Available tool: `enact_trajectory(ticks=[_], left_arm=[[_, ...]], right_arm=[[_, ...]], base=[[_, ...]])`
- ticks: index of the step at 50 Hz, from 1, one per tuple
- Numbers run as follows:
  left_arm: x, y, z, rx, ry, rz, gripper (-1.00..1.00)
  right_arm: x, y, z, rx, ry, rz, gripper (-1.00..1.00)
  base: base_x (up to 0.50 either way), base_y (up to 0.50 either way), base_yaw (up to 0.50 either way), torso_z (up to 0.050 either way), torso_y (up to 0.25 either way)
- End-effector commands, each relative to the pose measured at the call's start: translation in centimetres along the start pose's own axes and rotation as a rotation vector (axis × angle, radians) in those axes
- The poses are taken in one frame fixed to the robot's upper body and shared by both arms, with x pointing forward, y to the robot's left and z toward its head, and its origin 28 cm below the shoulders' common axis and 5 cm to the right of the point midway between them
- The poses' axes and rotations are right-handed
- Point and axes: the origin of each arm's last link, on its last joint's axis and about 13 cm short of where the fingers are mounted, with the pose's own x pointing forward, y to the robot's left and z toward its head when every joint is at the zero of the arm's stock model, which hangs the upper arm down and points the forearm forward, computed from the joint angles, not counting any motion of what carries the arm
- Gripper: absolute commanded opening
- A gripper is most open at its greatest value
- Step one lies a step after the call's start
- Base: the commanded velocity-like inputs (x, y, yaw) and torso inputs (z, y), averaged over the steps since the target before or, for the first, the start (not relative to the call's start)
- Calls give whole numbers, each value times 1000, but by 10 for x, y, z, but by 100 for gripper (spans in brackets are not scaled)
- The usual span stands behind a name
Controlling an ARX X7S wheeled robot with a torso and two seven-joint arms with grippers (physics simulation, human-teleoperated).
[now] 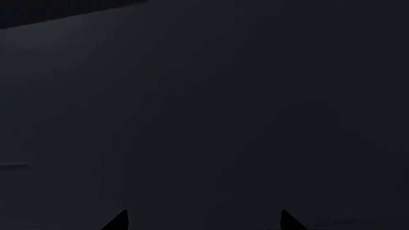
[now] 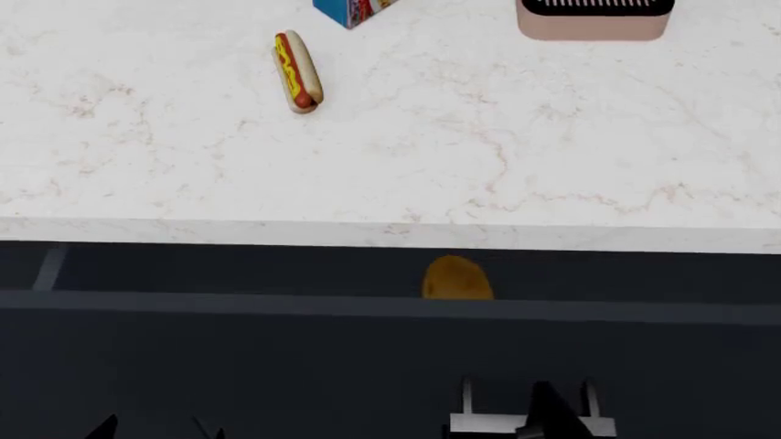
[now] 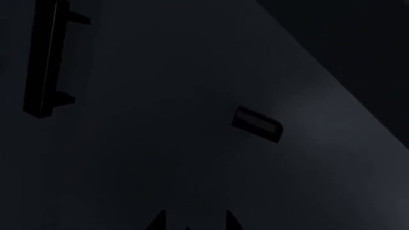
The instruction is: Open the right drawer.
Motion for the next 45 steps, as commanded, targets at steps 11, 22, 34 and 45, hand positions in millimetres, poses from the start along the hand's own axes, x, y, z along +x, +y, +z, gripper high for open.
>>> enact_trajectory(ticks=[11,22,34,45], left_arm=[[-1,-1,1,2,-3,-6,100],[-1,-3,2,23,-1,-29,100],[-1,-1,3,-16,-18,-17,100],[-1,-1,2,-16,-18,-16,100]], right_arm=[[-6,-5,-1,-40,-13,-82,-100],[-5,-6,0,-38,-15,-86,-100],[-3,-6,0,-42,-8,-81,-100],[-2,-8,1,-49,-16,-79,-100]], base=[[-1,0,0,0,0],[-1,0,0,0,0],[-1,0,0,0,0],[-214,0,0,0,0]])
